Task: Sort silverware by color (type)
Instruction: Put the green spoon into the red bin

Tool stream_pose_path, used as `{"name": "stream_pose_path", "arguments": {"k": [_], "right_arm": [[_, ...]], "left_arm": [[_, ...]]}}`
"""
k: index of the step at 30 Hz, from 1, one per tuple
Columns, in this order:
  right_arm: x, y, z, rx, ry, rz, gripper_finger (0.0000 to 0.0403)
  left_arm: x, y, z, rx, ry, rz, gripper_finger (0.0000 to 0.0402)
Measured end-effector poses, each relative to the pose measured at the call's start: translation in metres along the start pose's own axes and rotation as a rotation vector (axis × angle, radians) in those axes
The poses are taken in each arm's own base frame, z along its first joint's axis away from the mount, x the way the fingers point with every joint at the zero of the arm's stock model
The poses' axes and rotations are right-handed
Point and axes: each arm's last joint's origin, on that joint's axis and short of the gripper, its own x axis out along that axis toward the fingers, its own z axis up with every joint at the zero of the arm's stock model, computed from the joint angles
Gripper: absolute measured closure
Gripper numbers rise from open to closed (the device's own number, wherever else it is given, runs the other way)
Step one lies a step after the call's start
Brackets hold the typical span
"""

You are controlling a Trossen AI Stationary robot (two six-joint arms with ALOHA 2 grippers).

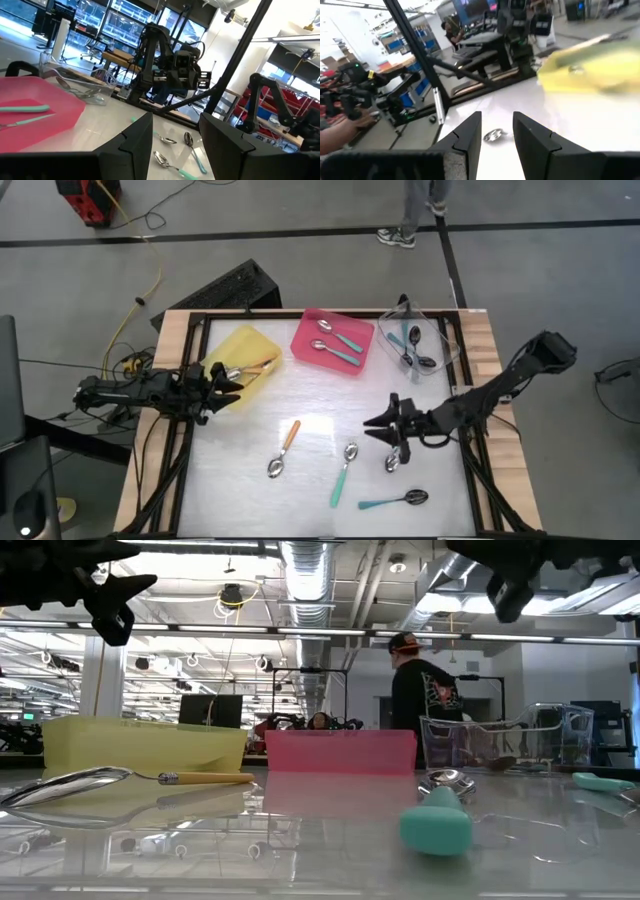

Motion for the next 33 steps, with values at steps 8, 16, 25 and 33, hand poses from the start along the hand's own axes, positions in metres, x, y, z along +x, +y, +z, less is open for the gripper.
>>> {"name": "stream_pose_path", "arguments": {"k": [8, 16, 25, 33], "right_arm": [[0.01, 0.024, -0.004, -0.015, 0.074, -0.003, 0.0266], [0.028, 0.04, -0.01, -0.055, 0.145, -0.199, 0.0266], [0.071, 0.064, 0.018, -0.291, -0.006, -0.158, 0.0266], [0.1, 0.074, 0.035, -0.407, -0.006, -0.018, 0.0266]], "left_arm": [[0.0, 0.0, 0.0, 0.029, -0.004, 0.011, 0.0253], [0.0, 0.001, -0.001, 0.03, 0.003, 0.016, 0.0253], [0.0, 0.0, 0.0, 0.028, -0.01, 0.016, 0.0253], [0.0, 0.001, 0.0, 0.037, -0.006, 0.018, 0.0253]]}}
